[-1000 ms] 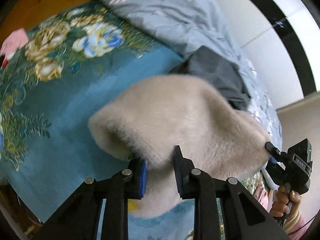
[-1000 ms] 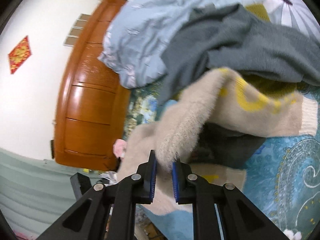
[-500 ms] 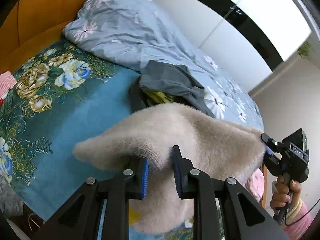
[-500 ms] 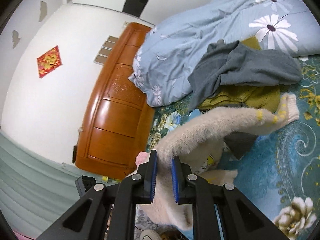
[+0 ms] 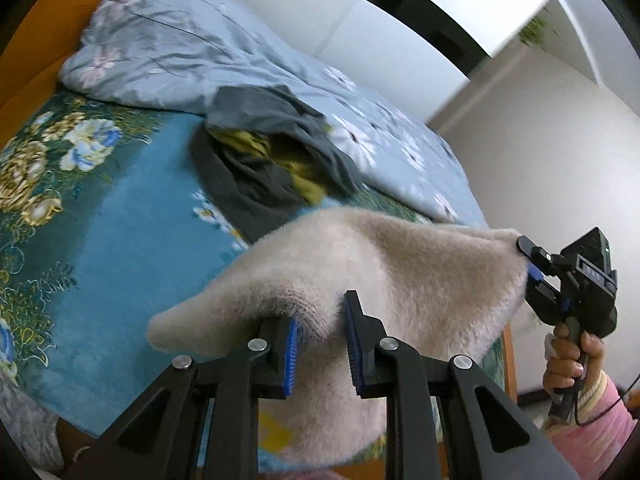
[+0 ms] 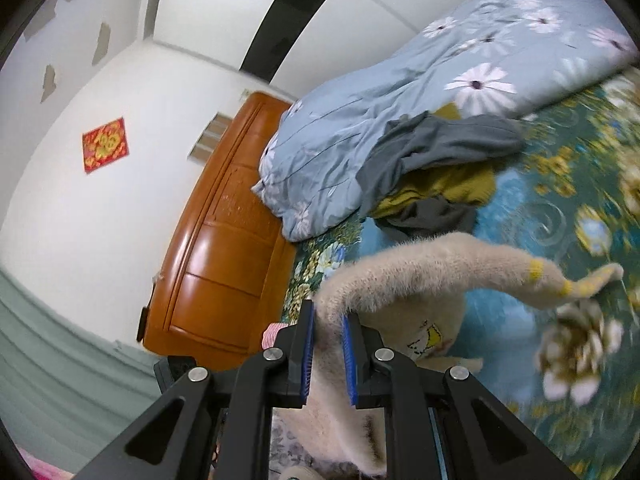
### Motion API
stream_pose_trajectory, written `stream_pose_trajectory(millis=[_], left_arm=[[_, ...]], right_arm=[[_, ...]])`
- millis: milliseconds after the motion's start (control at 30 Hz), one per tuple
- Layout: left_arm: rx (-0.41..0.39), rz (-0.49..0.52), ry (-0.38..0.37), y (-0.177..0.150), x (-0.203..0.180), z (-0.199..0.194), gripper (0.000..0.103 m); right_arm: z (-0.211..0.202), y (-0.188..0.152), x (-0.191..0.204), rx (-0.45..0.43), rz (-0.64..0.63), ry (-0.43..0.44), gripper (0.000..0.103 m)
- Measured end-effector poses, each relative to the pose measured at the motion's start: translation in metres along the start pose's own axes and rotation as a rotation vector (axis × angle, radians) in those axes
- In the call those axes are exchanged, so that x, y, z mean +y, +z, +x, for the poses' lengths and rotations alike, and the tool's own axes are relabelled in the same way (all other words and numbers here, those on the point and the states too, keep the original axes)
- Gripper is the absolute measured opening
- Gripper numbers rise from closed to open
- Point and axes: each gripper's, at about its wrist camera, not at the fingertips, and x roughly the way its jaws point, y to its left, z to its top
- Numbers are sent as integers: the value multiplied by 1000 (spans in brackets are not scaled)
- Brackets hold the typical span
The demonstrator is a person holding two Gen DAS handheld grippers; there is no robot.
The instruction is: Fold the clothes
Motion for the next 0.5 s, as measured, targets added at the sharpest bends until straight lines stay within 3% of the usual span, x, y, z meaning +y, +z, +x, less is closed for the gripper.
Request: stream_pose_trajectory(millis=[167,300,500], left_arm=[[75,35,-117,-32,-7,-24,21],[149,19,-184,-41,-9,-25,20],[257,-128,-151,-33,17,28,20]], right_arm=[[-51,-67,4,-67,72,-52,14],[-76,-89,4,-83,107,-86,14],[-56,-74,-28,-23,196,-188,14]])
